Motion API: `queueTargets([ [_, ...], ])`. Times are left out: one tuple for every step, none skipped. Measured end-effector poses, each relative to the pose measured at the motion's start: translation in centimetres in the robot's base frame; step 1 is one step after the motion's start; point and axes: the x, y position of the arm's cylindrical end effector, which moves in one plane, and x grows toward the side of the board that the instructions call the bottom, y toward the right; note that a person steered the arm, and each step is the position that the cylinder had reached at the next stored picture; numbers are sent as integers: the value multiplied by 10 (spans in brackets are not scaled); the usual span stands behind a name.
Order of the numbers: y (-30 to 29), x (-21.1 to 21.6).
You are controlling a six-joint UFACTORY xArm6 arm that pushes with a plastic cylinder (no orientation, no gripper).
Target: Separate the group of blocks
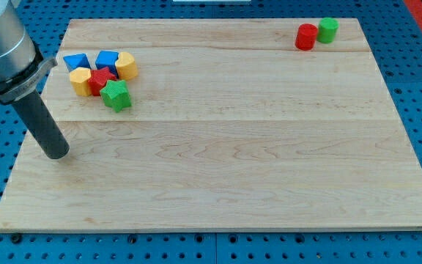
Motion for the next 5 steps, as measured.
queueTargets([
  [0,-6],
  [0,-39],
  [-2,-68],
  [-14,-92],
  [-24,-110],
])
